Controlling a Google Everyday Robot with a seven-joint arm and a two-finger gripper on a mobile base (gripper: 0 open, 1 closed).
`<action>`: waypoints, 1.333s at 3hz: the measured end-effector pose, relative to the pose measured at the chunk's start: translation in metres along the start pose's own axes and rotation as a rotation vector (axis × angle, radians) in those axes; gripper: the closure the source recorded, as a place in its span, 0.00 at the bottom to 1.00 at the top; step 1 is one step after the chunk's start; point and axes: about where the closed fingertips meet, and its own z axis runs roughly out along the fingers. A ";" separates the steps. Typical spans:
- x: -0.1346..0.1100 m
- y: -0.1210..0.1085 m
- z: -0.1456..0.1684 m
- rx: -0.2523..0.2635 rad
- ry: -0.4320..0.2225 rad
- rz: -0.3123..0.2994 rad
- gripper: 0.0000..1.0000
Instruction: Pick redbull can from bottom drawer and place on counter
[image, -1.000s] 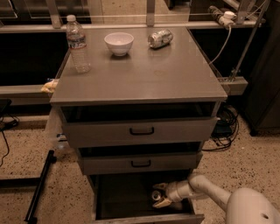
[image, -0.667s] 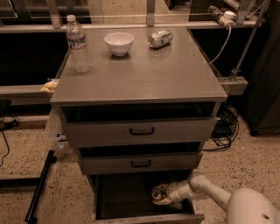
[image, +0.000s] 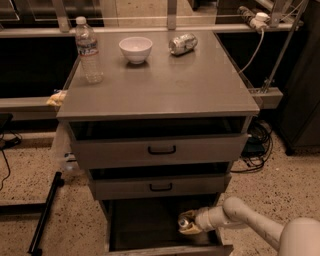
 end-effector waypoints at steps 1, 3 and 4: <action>-0.020 0.001 -0.041 0.006 0.036 0.004 1.00; -0.088 -0.006 -0.146 0.063 0.140 -0.010 1.00; -0.114 -0.025 -0.173 0.099 0.167 -0.059 1.00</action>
Offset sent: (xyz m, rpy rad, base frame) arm -0.0018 -0.0842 0.1869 -0.1824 -0.0261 -0.0515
